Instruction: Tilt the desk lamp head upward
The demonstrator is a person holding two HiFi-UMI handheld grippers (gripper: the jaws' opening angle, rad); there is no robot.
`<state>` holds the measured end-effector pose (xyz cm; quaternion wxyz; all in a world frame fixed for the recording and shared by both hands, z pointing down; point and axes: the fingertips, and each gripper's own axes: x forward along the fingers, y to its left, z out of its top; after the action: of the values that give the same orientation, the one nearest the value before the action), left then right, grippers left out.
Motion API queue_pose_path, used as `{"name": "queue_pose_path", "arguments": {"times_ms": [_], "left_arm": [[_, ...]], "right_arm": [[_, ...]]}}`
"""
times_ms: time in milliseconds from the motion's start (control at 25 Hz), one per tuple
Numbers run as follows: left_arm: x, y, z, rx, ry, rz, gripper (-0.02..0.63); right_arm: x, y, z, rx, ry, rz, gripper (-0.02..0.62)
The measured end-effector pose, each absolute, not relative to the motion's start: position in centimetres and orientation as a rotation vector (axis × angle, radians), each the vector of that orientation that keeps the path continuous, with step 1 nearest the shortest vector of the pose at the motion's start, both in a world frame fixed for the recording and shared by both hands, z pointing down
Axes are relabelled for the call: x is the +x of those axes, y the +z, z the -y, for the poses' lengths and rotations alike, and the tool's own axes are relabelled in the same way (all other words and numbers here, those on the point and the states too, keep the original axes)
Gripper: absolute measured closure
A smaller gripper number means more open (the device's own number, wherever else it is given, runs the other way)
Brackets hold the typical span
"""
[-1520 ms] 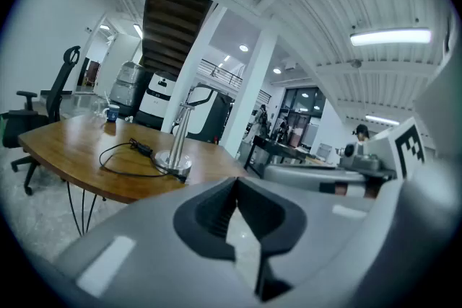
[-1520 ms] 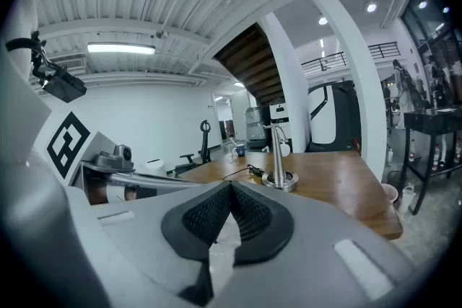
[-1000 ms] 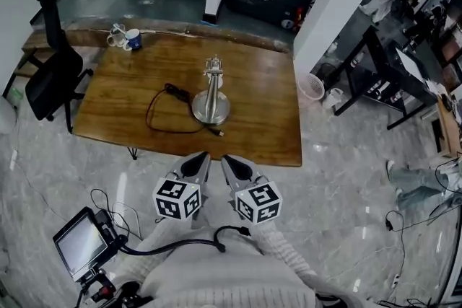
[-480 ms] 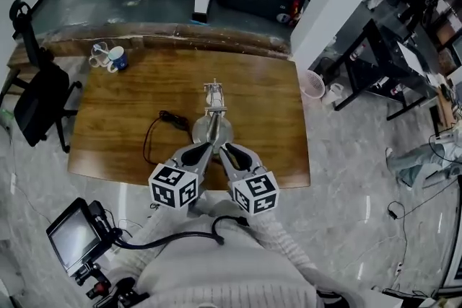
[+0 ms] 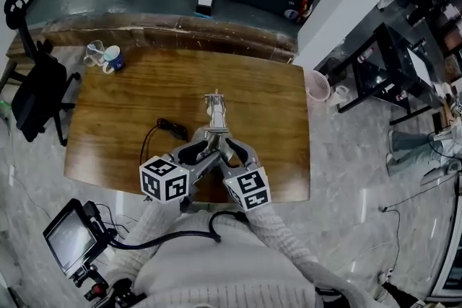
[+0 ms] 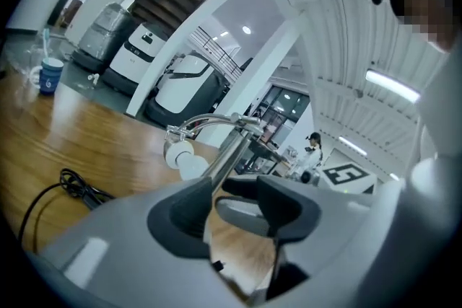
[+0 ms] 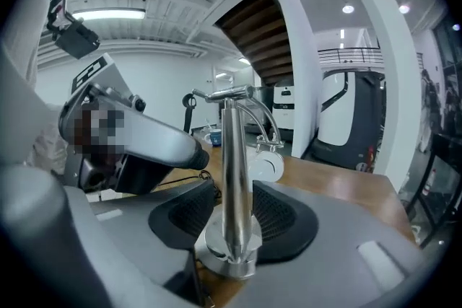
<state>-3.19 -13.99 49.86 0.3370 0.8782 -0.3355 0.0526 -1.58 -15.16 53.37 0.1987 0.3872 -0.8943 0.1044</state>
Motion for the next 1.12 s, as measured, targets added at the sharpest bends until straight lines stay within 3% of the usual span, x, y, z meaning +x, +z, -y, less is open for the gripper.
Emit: {"name": "queue_pose_path", "arguments": {"times_ms": [240,360,720,1120], "left_arm": [[-3.2,47.6,14.4,2.223,0.043,0.692,0.342],[-4.1,46.2,14.0,2.168,-0.024,0.606,0.328],[-5.9,43.4,17.0,2.05,-0.149,0.459,0.328],[-4.0,46.2,23.3,1.829,-0.237,0.307,0.328]], "right_arm": [[-2.8,53.9,17.1,1.022,0.193,2.495,0.416],[-3.1,53.8,16.6,0.997,0.117,2.488,0.408],[-3.5,53.2,15.1,0.918,-0.067,2.475,0.4],[-4.1,53.4,15.1,0.88,-0.267,2.499,0.408]]}}
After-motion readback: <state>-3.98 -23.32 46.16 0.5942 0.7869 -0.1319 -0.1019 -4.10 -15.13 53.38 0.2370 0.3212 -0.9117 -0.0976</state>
